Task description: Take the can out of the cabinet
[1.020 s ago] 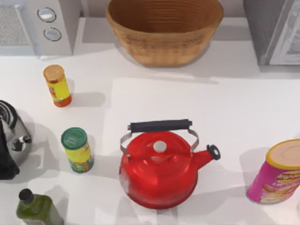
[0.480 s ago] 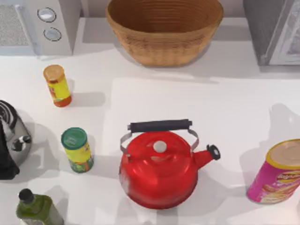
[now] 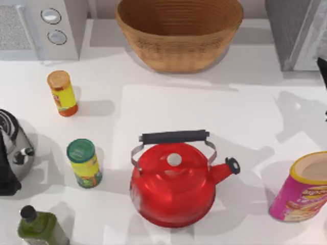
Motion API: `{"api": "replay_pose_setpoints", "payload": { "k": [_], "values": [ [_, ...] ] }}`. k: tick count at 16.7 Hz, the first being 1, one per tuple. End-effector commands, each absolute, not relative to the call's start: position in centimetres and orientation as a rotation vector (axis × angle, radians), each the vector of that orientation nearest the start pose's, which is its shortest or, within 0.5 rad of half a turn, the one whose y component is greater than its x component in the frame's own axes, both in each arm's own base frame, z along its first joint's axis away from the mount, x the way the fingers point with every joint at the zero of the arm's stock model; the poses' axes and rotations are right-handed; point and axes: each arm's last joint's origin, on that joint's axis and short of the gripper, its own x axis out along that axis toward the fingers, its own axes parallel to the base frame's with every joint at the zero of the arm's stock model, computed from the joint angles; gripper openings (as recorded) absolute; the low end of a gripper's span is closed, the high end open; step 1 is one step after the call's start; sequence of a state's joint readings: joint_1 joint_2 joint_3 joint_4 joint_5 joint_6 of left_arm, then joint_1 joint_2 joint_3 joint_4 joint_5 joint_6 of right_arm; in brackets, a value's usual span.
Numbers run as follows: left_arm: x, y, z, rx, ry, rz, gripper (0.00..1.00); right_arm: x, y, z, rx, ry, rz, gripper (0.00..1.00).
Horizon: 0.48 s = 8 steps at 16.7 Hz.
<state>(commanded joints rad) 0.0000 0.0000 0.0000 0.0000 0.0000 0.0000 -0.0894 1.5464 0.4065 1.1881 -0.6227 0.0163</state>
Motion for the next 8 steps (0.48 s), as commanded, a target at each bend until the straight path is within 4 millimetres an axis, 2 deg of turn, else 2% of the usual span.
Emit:
{"api": "replay_pose_setpoints", "payload": {
  "k": [4,8],
  "values": [
    [10.6,-0.1,16.0,0.000,0.000,0.000,1.00,29.9,-1.2,12.1,-0.014,-0.025,0.663,0.00],
    [10.6,-0.1,16.0,0.000,0.000,0.000,1.00,30.8,-1.9,7.5,-0.007,-0.012,0.740,0.00]
  ]
}}
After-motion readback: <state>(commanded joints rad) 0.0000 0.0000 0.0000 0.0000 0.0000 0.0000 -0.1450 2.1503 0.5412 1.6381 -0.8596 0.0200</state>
